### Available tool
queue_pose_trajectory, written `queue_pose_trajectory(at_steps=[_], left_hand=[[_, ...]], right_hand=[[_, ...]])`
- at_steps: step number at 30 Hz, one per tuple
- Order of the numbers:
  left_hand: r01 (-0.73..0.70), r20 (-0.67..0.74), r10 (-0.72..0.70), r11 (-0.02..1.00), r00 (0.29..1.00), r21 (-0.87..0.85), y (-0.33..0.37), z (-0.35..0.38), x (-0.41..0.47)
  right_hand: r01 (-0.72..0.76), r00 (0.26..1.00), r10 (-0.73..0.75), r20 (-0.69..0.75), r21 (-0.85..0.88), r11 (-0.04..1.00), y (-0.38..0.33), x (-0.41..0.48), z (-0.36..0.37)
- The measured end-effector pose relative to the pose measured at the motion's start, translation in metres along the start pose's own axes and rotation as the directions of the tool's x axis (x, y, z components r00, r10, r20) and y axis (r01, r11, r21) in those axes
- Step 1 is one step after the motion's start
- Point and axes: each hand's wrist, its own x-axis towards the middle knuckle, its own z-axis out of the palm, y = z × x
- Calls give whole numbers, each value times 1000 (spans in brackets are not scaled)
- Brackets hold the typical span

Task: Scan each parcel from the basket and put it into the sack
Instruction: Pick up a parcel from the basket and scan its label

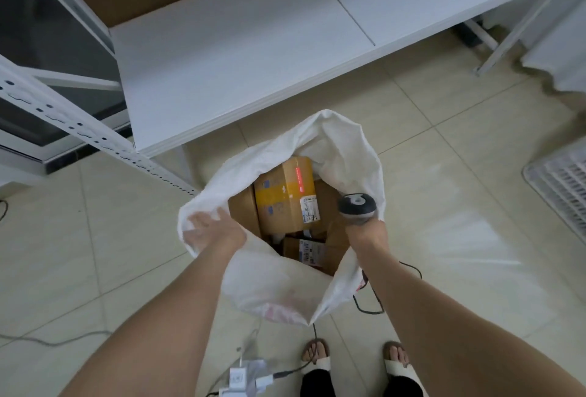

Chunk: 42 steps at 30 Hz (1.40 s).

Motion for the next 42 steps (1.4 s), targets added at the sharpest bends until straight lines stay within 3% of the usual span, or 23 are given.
queue_pose_trajectory(at_steps=[3, 5, 7, 10, 13, 15, 24, 29, 35, 42], left_hand=[[245, 90, -233, 958, 968, -152, -31, 4, 27], [255, 67, -249, 960, 966, -115, -35, 8, 32], [186, 35, -185, 981, 982, -59, -23, 13, 30], [51, -11, -53, 989, 999, -142, 8, 12, 17], [-242, -32, 242, 938, 970, -247, 35, 5, 13], [-358, -15, 366, 898, 930, -257, 46, 3, 13], [-397, -83, 390, 878, 917, -267, 70, -14, -17], [-430, -109, 416, 858, 903, -283, 93, -40, -54], [-537, -192, 507, 828, 840, -165, 152, -88, -129], [-648, -274, 601, 750, 751, -131, 265, -127, -259]], right_hand=[[-81, 997, 80, -7, -8, 997, 8, 17, -1], [-109, 994, 109, 9, -22, 994, 11, 18, 3], [-97, 995, 97, -6, -105, 990, 11, 14, 10], [-34, 999, 30, -22, -212, 977, 2, 2, 16], [22, 998, -33, -45, -226, 974, -7, -1, 16], [64, 996, -79, -50, -253, 965, -13, -2, 14], [82, 997, -80, 15, -230, 970, -16, -19, 2], [133, 991, -132, 19, -71, 989, -27, -31, -40], [169, 977, -193, 89, 220, 961, -40, -49, -137], [124, 979, -200, 40, 662, 739, -35, -45, -289]])
